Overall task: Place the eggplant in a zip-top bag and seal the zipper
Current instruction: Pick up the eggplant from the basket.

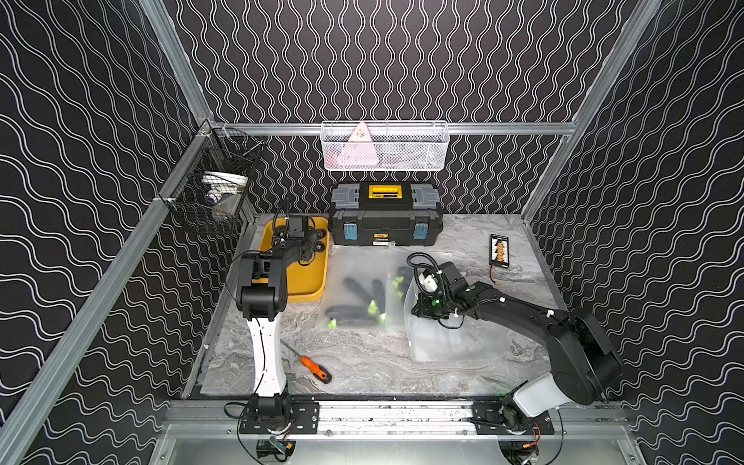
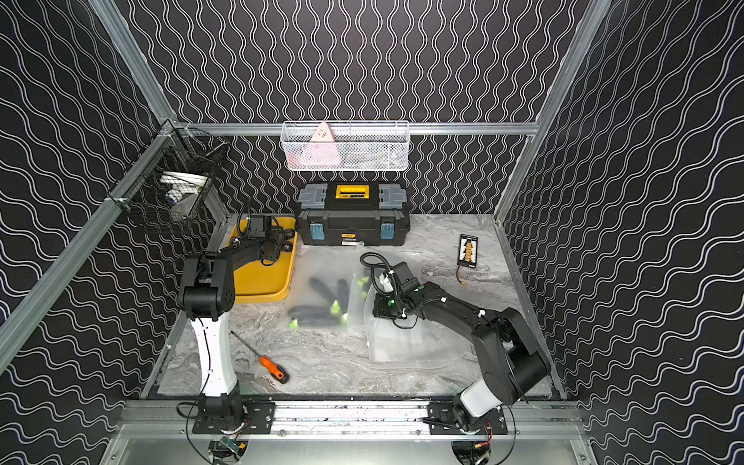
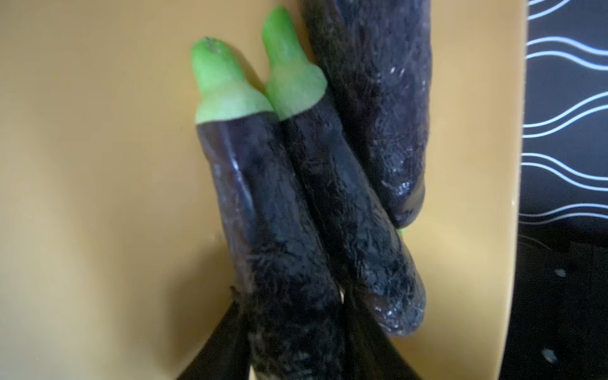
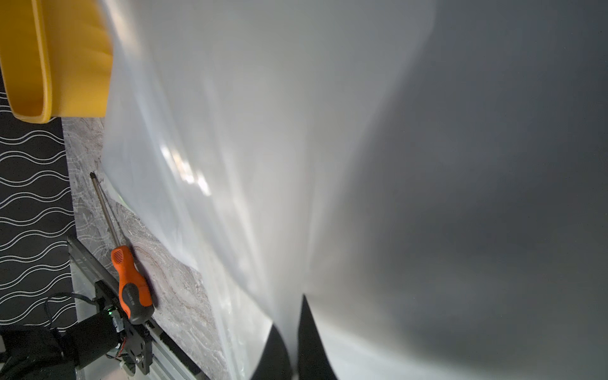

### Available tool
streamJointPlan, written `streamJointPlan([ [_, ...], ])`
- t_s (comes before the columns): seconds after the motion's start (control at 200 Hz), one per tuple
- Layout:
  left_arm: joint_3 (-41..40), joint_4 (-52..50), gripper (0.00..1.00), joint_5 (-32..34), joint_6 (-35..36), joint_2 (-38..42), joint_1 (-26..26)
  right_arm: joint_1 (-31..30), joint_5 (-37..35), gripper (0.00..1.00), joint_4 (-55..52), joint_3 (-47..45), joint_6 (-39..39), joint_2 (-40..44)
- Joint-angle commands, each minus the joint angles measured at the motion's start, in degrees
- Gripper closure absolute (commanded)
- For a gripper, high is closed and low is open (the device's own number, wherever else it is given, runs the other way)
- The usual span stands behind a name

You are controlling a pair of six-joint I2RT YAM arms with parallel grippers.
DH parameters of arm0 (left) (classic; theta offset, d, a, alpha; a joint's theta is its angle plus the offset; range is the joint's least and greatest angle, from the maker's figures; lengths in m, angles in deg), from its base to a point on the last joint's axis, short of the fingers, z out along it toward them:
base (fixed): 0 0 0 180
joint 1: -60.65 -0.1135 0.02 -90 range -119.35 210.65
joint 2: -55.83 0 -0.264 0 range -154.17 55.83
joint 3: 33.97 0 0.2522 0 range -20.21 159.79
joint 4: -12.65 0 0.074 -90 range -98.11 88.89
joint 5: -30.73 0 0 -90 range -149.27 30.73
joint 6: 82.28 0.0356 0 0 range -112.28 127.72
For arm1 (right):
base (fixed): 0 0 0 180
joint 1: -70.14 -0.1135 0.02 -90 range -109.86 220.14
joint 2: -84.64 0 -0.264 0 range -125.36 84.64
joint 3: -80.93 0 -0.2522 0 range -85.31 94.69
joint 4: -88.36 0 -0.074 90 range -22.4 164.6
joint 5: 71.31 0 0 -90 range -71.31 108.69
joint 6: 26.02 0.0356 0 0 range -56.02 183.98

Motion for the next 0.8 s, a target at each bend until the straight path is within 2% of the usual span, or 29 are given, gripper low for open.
streamJointPlan([
  [0.0,-0.22,-7.33,0.56,0.57,1.71,0.62,-0.12,0.06,0.13,0.92,1.52,-0.07,0.3,0.31],
  [0.205,-0.54,-7.35,0.57,0.66,3.9,4.85,-0.12,0.06,-0.44,0.92,1.59,0.5,0.2,-0.11],
  [0.48,-10.32,-4.5,0.58,-3.18,5.01,13.95,0.33,0.06,-2.59,0.93,-0.16,2.29,-0.23,0.92],
  [0.676,-13.3,-6.15,0.58,-3.99,9.84,21.28,2.54,0.06,-4.89,0.94,-1.29,2.97,-0.85,1.22],
  [0.796,-14.33,-7.45,0.58,-3.84,12.69,26.27,7.29,0.06,-5.8,0.94,-1.34,3.06,-0.54,0.69],
])
